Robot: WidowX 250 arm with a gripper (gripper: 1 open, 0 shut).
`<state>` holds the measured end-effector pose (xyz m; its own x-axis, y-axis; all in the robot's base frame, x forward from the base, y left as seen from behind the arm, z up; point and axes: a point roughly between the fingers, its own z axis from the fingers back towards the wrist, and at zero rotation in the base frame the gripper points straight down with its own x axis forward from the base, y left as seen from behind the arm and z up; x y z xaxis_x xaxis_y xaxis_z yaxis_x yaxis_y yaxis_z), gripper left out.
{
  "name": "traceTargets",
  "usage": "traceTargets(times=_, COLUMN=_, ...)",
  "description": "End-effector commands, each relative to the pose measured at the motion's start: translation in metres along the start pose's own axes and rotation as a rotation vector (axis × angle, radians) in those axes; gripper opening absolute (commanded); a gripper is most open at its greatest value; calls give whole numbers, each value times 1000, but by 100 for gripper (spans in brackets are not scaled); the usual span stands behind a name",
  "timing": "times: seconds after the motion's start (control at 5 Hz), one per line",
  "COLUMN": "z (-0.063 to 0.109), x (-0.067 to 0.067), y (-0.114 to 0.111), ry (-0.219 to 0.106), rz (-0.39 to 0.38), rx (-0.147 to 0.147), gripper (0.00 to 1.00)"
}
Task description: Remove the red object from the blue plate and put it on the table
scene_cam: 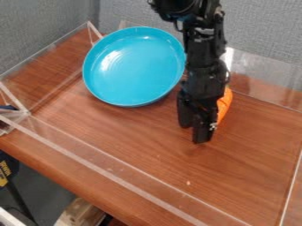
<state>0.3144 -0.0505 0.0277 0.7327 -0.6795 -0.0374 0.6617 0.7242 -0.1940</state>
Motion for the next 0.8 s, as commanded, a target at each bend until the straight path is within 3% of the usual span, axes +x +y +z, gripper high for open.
traceTargets(times=0.0, z=24, x=1, y=-8, ry=-43, rz=-102, rx=43, gripper=0)
traceTargets(times=0.4, z=23, x=0, y=-18, ry=-68, rz=67, rx=26, gripper=0)
traceTargets(times=0.6, z=26, x=-2, y=-13, ry=-68, rz=99, rx=17, gripper=0)
